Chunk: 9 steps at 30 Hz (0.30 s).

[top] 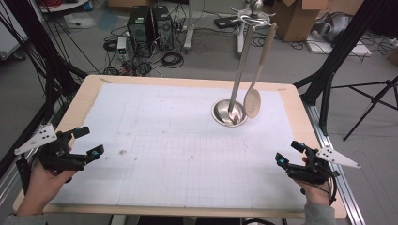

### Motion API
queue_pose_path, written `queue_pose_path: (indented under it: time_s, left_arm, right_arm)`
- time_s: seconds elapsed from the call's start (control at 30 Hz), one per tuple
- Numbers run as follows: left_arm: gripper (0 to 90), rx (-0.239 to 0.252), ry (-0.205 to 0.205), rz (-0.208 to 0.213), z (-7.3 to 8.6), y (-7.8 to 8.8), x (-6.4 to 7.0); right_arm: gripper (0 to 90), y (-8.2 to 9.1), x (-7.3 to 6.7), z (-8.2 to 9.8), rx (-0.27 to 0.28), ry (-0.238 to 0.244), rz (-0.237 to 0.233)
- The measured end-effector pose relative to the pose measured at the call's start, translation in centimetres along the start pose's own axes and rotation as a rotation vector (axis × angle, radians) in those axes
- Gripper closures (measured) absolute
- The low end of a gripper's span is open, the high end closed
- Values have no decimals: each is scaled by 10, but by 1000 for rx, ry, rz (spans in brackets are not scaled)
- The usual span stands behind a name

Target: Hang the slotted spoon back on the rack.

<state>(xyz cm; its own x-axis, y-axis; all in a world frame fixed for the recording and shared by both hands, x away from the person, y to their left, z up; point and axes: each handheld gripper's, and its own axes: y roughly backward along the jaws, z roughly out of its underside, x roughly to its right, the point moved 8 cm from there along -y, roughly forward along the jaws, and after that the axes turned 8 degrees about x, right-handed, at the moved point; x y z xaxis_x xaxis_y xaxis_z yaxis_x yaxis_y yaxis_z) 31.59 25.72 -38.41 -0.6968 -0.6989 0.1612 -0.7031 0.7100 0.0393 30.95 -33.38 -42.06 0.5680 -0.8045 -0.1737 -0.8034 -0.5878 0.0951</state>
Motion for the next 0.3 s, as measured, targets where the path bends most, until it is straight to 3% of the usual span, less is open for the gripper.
queue_pose_path:
  time_s: [0.3]
  left_arm:
    - [18, -16, -2, -9, 5, 0, -1]
  right_arm:
    - [106, -2, 0, -1, 19, -15, -7]
